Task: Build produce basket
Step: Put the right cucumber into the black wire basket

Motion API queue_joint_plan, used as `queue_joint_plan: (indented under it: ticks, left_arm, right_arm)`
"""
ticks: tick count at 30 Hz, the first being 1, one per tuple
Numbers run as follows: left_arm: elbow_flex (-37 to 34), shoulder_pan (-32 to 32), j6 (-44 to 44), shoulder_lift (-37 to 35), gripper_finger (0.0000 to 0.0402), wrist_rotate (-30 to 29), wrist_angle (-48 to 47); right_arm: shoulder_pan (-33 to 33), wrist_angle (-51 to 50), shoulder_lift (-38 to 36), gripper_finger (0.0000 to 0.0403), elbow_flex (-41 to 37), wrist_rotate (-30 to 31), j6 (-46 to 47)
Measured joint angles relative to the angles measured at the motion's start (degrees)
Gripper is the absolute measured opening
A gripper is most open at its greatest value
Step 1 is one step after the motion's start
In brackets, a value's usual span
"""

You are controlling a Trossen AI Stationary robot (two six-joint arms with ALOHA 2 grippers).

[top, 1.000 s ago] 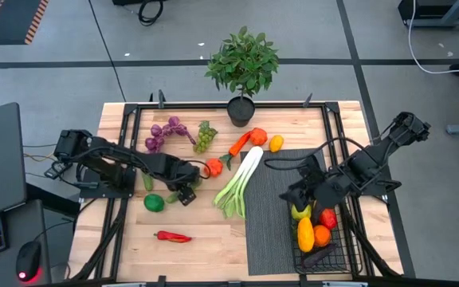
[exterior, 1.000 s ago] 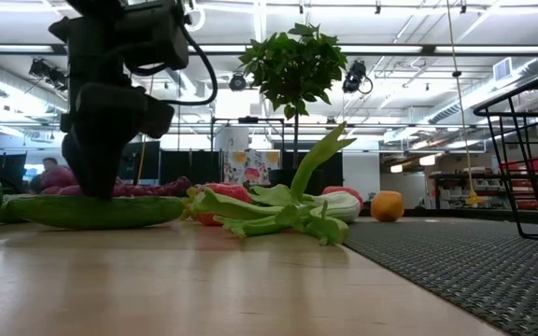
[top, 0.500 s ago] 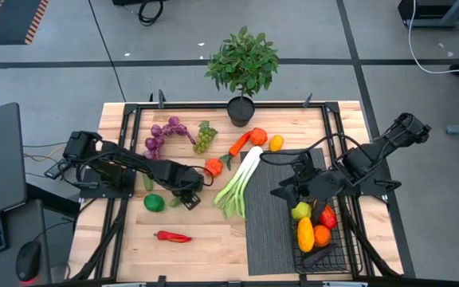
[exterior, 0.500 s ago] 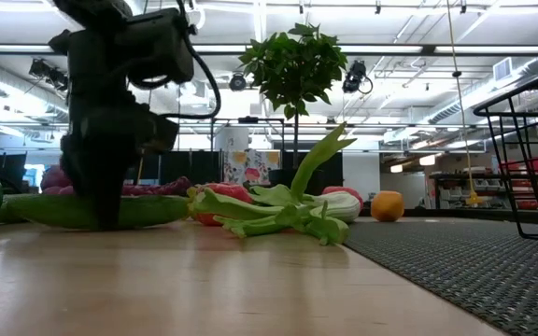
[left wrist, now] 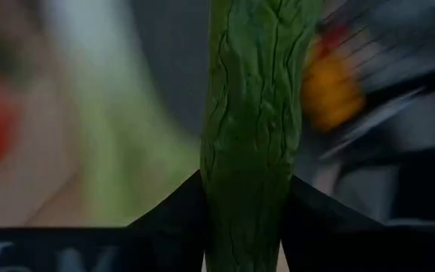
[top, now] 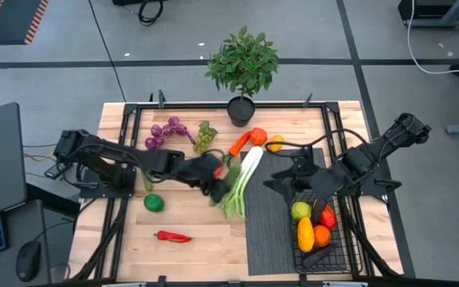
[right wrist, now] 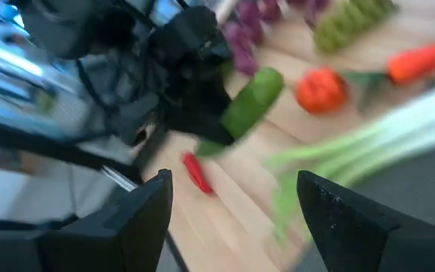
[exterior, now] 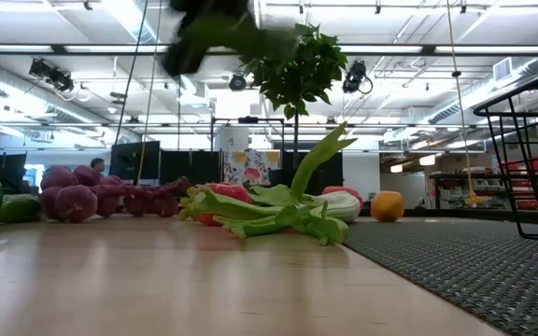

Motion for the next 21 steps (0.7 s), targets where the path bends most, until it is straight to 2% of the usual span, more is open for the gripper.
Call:
queue_joint_plan:
  ticks: [7, 10, 21]
  left_arm:
    - [2.69, -0.24, 0.99, 0.16, 0.0138, -4.24, 16.33]
    - [2.67, -0.49, 1.26, 0.25, 0.0135, -4.32, 18.60]
    - [2.62, -1.92, 1.17, 0.25, 0.0137, -4.79, 22.36]
  right_arm:
    - [-0.86, 14.24, 0.24, 0.0285, 0.02, 8.18, -10.35]
    - [-2.36, 17.52, 0.65, 0.0285, 0.02, 7.06, -13.97]
    - [-8.85, 19.11, 4.89, 0.0284, 0.04, 0.90, -14.10]
